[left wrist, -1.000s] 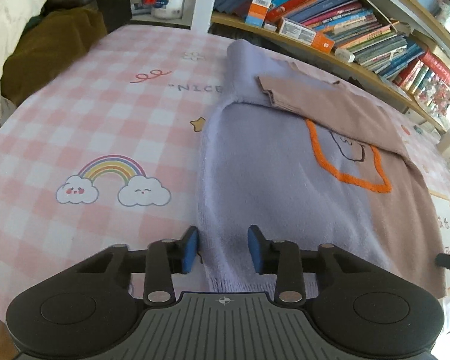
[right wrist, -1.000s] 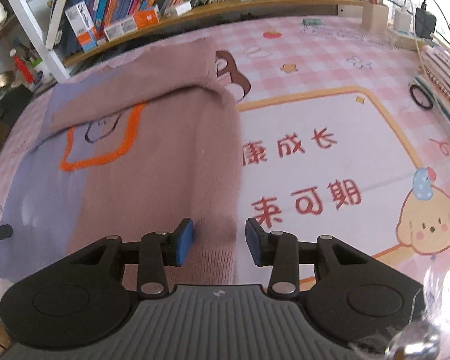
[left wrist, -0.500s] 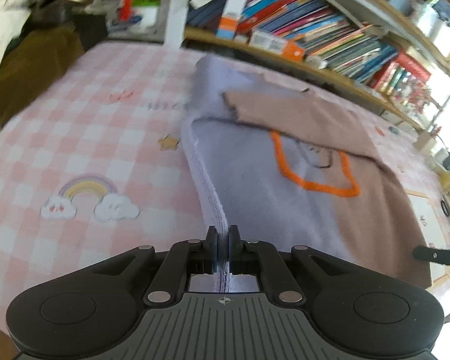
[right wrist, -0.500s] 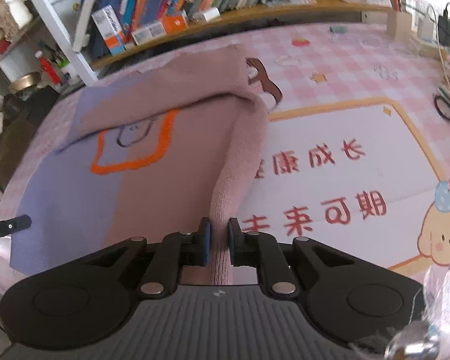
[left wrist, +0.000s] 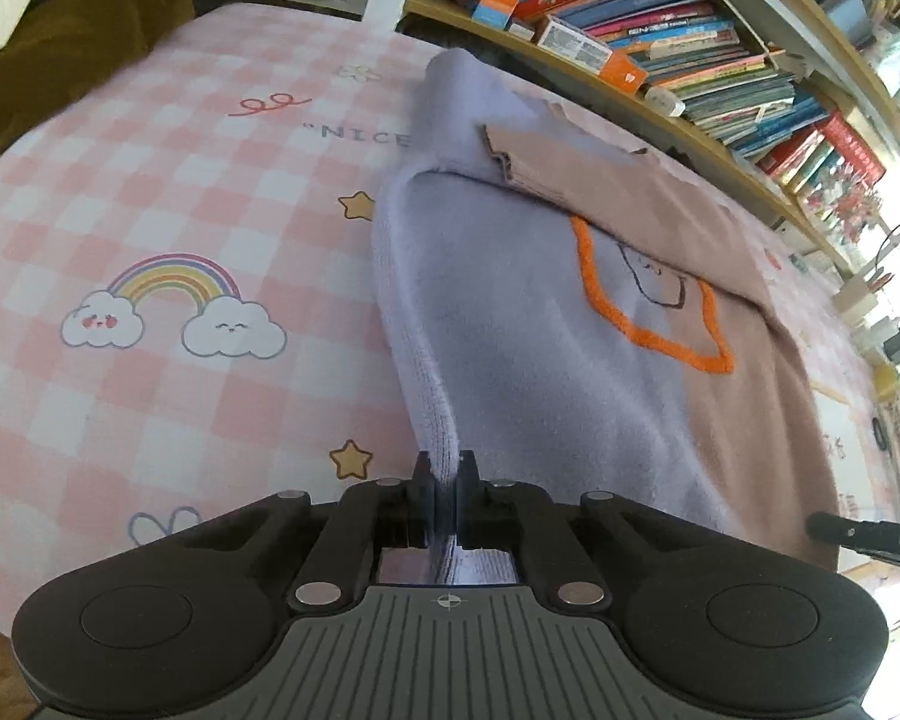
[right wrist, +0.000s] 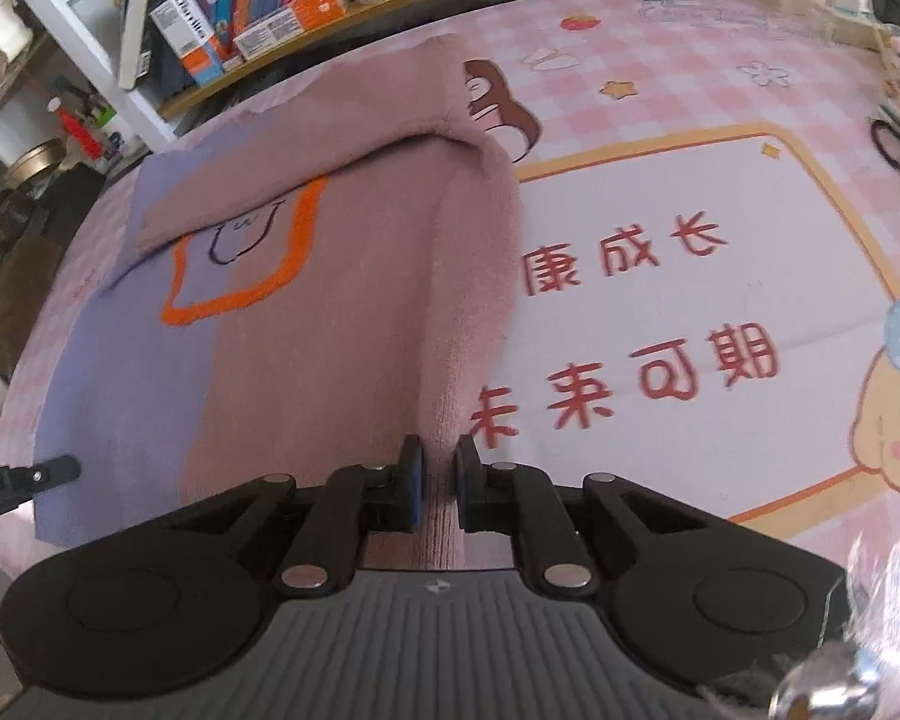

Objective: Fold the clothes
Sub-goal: 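Lift the hem with both grippers and fold it up toward the collar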

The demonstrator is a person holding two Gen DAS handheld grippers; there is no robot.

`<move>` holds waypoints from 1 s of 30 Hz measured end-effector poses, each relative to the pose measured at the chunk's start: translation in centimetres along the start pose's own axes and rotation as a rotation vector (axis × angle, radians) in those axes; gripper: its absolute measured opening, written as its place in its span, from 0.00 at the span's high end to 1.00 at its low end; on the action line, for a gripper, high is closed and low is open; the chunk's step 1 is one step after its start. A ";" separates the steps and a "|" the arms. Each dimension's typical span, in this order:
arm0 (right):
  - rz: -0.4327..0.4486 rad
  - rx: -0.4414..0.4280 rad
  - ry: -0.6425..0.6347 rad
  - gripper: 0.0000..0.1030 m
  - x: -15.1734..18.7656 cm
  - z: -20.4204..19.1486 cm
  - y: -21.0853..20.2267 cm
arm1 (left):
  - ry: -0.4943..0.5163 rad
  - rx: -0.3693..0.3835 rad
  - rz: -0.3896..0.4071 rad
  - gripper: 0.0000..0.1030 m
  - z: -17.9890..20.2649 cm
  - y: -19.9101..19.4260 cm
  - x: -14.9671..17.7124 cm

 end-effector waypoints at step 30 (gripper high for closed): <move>0.302 -0.212 0.383 0.91 -6.5 4.5 -7.8 | -0.469 0.457 0.014 0.95 2.4 -1.5 -7.4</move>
Point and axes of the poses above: each gripper's, at about its wrist camera, not at the fingertips, and y roughly the way its jaws point, z to its right, x to its underside, the point moved 5 cm from there along y, roughly the way its jaws point, and after that the axes turned 15 degrees about -y, right-handed, at the moved point
